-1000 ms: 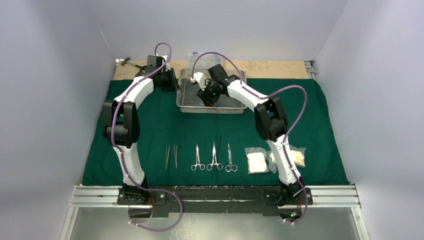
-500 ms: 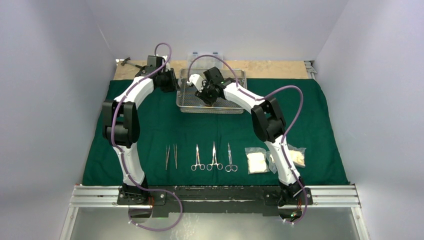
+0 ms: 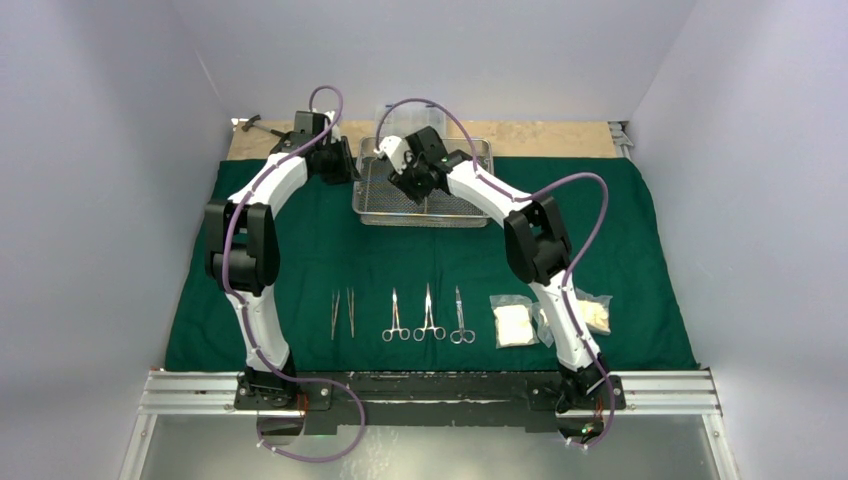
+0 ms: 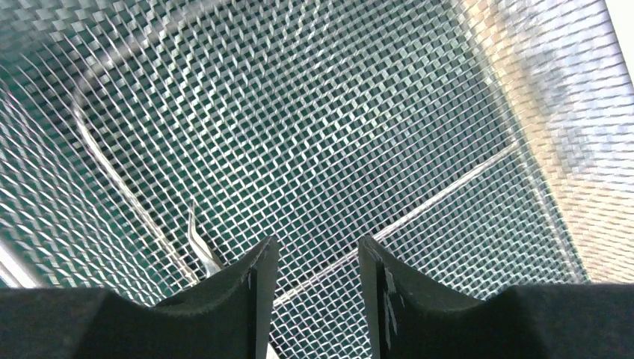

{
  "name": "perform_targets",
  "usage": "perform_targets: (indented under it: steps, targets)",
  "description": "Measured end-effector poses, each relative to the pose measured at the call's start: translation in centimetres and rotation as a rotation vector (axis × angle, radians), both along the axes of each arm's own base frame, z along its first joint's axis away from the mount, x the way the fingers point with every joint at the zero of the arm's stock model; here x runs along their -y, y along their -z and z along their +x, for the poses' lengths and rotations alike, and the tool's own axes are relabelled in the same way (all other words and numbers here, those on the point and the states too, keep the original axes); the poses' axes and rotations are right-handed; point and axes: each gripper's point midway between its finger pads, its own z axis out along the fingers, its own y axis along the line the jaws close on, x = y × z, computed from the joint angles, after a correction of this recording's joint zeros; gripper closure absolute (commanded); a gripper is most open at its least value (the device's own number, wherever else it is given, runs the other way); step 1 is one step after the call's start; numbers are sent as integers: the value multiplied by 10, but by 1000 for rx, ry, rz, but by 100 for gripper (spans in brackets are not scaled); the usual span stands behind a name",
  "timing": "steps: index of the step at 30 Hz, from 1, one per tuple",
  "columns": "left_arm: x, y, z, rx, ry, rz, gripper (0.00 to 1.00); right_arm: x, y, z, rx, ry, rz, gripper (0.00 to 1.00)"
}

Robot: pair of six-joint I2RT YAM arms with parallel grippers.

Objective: Open and lay out the surgical kit
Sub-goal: Adjust the medical item in the surgical kit.

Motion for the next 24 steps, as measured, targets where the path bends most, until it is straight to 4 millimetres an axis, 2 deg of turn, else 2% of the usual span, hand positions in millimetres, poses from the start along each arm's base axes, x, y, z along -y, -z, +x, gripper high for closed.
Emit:
perform_targets:
  steps: [3, 5, 10, 17, 21, 24]
  targets:
    - [0, 0, 0, 0, 0, 0, 73, -10, -22, 3, -2, 18, 68, 33]
    - [0, 0, 0, 0, 0, 0, 73, -17, -35, -1, -24, 8, 122, 27]
    - [0, 0, 0, 0, 0, 0, 73, -29, -52, -29, -126, -75, 194, 25]
    - [0, 0, 0, 0, 1, -1, 73, -27, -40, -74, -312, -177, 192, 30]
    - [0, 0, 0, 0, 2, -1, 73, -23, -33, -86, -361, -200, 170, 31]
    - [0, 0, 0, 0, 2, -2, 73, -16, -20, -94, -394, -203, 140, 31]
